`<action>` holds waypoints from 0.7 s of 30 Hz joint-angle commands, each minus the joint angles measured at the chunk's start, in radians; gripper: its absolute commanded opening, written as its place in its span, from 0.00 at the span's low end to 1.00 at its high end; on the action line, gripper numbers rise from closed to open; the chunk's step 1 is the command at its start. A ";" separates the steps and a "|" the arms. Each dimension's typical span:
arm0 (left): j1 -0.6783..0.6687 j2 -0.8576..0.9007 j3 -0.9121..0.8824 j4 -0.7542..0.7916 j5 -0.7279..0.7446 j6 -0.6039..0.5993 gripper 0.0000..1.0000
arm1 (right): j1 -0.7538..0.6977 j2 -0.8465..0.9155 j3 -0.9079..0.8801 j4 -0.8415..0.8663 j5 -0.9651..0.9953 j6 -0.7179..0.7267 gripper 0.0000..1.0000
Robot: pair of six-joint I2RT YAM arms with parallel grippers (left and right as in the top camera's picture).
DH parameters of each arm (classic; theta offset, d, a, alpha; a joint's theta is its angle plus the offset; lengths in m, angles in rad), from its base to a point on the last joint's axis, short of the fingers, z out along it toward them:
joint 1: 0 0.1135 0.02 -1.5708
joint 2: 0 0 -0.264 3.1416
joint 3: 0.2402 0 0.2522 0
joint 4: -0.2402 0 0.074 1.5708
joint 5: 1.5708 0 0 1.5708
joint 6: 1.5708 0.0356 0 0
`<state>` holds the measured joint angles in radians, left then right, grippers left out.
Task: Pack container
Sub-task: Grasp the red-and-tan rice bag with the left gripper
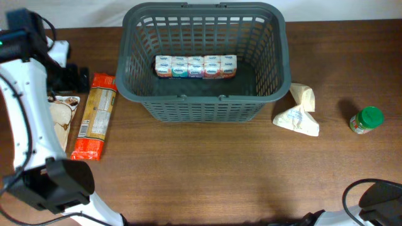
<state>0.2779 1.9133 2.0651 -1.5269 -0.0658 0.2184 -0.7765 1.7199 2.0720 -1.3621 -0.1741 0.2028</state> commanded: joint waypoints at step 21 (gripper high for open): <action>0.000 0.383 -0.166 0.187 -0.014 0.217 0.96 | -0.003 0.002 0.006 0.000 0.002 0.000 0.99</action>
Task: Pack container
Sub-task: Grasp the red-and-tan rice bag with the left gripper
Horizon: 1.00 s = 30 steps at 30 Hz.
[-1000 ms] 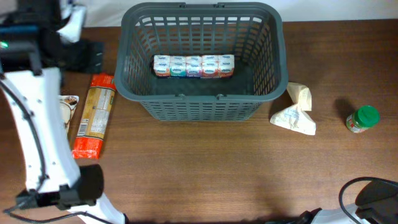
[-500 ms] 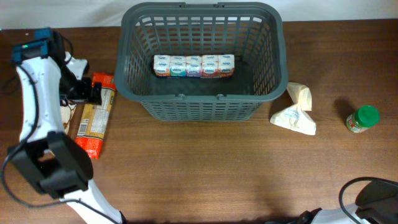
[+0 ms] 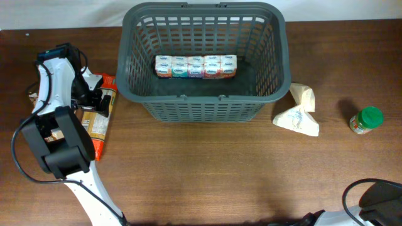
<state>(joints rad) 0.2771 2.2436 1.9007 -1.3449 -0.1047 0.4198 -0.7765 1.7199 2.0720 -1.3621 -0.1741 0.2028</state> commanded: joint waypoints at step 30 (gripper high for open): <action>-0.020 0.063 0.713 -0.276 0.038 0.005 0.02 | -0.003 0.002 0.006 0.000 0.002 0.000 0.99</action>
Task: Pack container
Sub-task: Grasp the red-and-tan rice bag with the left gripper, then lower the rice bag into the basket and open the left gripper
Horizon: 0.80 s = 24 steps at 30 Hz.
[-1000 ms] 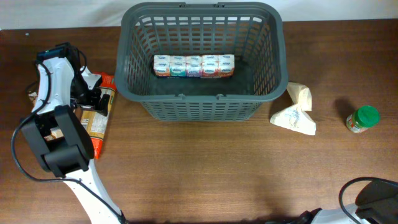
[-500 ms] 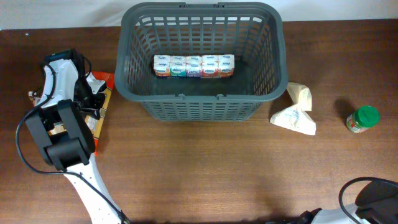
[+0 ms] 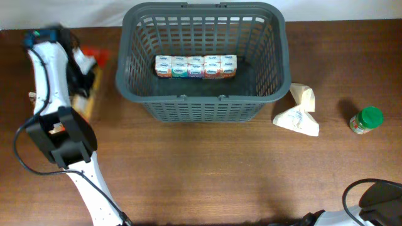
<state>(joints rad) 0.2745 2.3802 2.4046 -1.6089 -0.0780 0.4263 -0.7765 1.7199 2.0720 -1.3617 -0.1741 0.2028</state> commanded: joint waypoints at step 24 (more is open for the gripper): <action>-0.717 -0.161 0.536 0.151 0.037 0.734 0.02 | -0.003 0.002 0.006 0.000 0.002 0.000 0.99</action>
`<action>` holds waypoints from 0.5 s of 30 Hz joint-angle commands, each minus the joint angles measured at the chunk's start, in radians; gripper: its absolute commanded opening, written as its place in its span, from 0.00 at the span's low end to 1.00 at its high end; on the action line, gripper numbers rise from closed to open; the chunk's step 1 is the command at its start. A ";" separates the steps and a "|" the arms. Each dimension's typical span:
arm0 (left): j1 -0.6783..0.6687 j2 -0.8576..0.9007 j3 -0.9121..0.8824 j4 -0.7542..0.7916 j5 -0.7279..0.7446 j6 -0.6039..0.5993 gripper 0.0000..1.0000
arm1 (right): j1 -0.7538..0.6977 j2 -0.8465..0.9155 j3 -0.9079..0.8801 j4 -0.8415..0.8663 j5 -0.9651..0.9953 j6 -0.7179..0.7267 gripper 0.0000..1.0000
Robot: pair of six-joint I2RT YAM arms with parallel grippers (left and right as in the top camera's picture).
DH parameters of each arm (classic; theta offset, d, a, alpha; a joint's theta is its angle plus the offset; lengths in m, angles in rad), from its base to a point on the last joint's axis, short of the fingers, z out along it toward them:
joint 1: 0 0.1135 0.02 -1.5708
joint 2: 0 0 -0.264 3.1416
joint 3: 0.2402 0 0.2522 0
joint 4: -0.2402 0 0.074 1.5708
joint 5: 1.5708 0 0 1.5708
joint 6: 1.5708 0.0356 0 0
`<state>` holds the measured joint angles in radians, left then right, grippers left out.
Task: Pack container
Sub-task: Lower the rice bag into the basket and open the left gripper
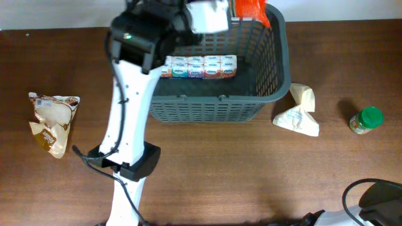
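Note:
My left arm reaches high over the grey basket [280,58]. The left gripper [231,11] is at the basket's back right and holds the orange pasta packet [250,12], of which only an orange end shows past the wrist. The fingers themselves are mostly hidden by the wrist. A row of small colourful boxes [196,66] lies inside the basket near its back wall. Of my right arm only the base [377,201] shows, at the bottom right corner; its gripper is out of view.
A brown-and-white bag [51,122] lies on the table at the far left. A crumpled white bag [296,113] rests just right of the basket. Further right stands a green-lidded jar [366,120].
The left gripper was at the table's left side with the pasta packet tipped up beside the basket. Now it is high over the basket's back right with the packet; the table spot is bare.
At first the pasta packet lay flat left of the basket, with the left gripper just above and left of it. Then the gripper was down on the packet. Later the packet stood tilted off the table, and now it hangs over the basket.

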<state>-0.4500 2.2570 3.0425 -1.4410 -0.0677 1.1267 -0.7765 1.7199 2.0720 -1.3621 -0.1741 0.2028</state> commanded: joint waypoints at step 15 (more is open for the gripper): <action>0.047 -0.035 -0.737 -0.019 0.113 -0.086 0.02 | -0.003 0.002 0.006 0.000 0.002 0.000 0.99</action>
<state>-0.4080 2.2593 2.3409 -1.4689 -0.0277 1.0615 -0.7765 1.7199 2.0720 -1.3617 -0.1741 0.2028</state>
